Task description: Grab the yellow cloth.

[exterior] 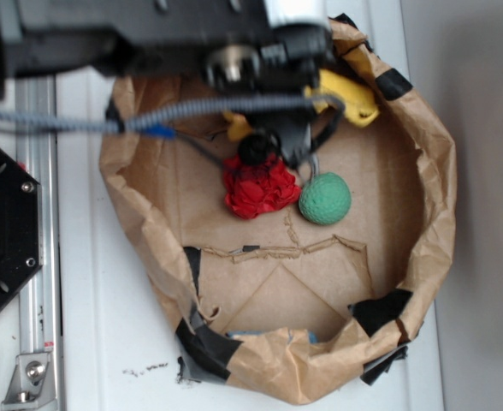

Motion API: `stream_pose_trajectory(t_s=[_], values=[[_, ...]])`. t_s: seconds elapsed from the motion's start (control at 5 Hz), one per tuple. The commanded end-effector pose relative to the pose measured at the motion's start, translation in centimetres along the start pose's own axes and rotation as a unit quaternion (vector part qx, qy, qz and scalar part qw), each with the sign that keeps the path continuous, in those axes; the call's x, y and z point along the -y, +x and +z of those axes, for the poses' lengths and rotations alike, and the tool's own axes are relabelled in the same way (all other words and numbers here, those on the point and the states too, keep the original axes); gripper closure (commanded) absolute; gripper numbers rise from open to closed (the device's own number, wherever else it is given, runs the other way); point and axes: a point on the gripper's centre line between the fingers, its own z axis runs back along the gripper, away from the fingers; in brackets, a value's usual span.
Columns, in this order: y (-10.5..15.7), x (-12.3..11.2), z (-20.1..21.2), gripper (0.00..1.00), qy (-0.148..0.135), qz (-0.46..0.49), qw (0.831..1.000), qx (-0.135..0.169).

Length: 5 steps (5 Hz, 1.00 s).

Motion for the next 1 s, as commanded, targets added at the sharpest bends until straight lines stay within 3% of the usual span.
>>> stream_pose_trajectory(t_s=[0.0,0.2,0.4,0.6,0.8], values=[[1.7,-2.2,-0.3,1.0,0.02,0.007,1.0,0.023],[1.7,-1.1,0.9,1.0,-0.071,-0.101,0.992,-0.03],[1.0,0.6,4.3,1.0,-0.103,-0.175,0.979,-0.029],[0.9,1.2,5.7,1.0,-0.105,-0.185,0.977,-0.03],[0.8,1.3,5.1,1.0,-0.088,-0.179,0.979,-0.031]])
